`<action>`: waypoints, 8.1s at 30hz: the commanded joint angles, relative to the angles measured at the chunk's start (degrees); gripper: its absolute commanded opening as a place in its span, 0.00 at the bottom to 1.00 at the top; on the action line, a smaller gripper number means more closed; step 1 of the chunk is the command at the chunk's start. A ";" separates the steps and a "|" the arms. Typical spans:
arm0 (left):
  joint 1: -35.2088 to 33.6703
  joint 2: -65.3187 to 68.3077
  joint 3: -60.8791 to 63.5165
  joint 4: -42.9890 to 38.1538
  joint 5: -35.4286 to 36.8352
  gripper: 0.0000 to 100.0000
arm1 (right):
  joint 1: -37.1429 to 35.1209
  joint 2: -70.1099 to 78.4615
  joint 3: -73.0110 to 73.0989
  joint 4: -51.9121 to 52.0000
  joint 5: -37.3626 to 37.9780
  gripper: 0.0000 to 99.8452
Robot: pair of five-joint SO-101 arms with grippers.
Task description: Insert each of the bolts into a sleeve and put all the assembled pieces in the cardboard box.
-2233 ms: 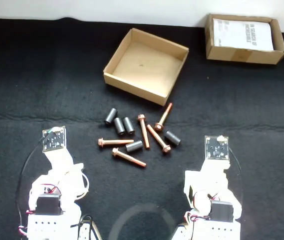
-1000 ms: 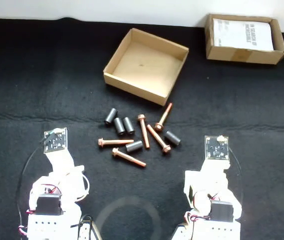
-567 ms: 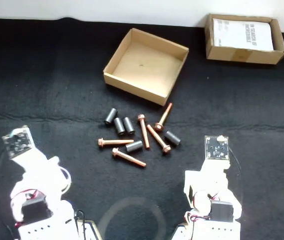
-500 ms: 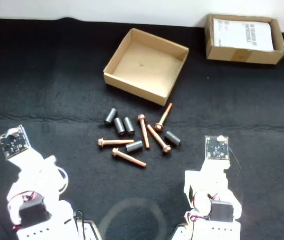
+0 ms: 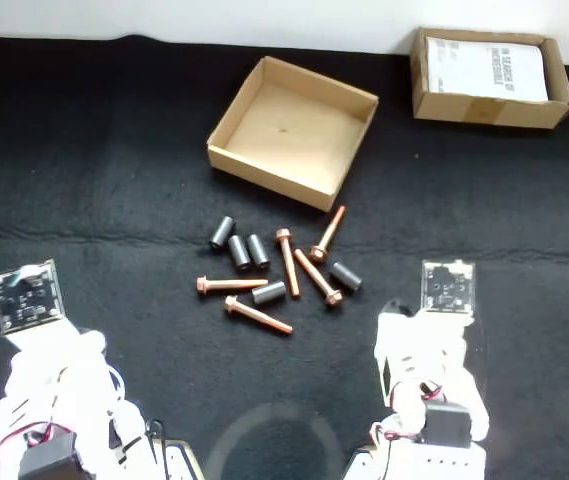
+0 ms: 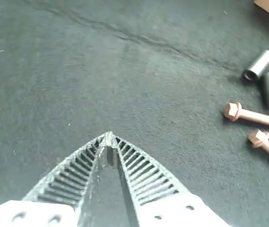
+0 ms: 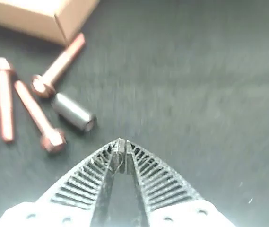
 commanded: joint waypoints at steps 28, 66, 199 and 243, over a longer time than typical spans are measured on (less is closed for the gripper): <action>13.58 53.76 -20.09 -7.56 25.05 0.01 | -8.75 69.85 -71.60 29.67 0.18 0.07; 6.29 53.76 15.43 -57.49 34.02 0.01 | -21.58 113.36 -80.13 21.23 19.16 0.14; 50.68 99.21 -43.21 -19.25 -54.24 0.18 | 58.42 0.22 -34.68 31.08 19.52 0.01; 69.93 159.96 -115.03 3.52 -77.36 0.17 | 57.98 0.22 -35.47 30.73 19.52 0.01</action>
